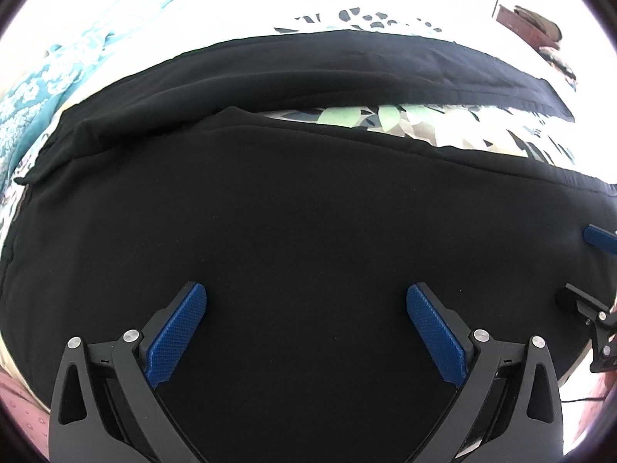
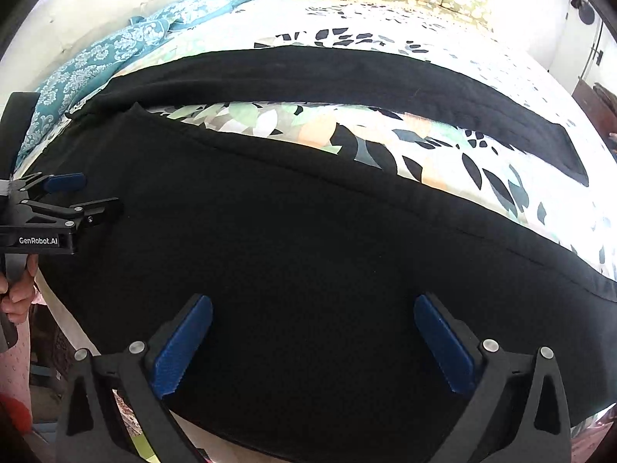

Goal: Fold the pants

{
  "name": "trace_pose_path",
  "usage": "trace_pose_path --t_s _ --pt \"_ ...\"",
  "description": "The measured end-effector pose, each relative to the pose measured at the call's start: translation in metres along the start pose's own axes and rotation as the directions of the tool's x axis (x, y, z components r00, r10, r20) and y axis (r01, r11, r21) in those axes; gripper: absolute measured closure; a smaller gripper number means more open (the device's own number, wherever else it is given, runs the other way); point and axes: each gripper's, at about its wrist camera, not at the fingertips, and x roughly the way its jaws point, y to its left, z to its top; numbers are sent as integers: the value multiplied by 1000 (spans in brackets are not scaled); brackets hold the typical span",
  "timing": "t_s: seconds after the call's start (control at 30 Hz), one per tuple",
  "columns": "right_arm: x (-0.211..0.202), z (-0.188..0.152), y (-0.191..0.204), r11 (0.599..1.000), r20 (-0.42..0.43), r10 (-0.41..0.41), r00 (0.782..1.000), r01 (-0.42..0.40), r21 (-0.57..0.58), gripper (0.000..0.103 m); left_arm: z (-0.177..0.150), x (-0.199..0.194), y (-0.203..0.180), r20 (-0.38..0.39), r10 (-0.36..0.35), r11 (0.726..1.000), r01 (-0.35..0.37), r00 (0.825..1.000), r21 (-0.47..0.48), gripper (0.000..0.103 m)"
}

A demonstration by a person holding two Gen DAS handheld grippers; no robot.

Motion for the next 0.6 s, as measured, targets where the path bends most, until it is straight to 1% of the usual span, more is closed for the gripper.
trace_pose_path --t_s 0.13,0.43,0.6 --pt "0 1 0 1000 -9 3 1000 -3 -25 0 1 4 -2 -19 1 1000 -1 1000 17 1" --pt "5 7 2 999 -62 -5 998 3 -35 0 6 11 -7 -49 31 999 -29 998 34 1" --pt "7 15 1 999 -110 2 994 -7 -42 0 13 16 -8 -98 46 999 -43 994 32 0"
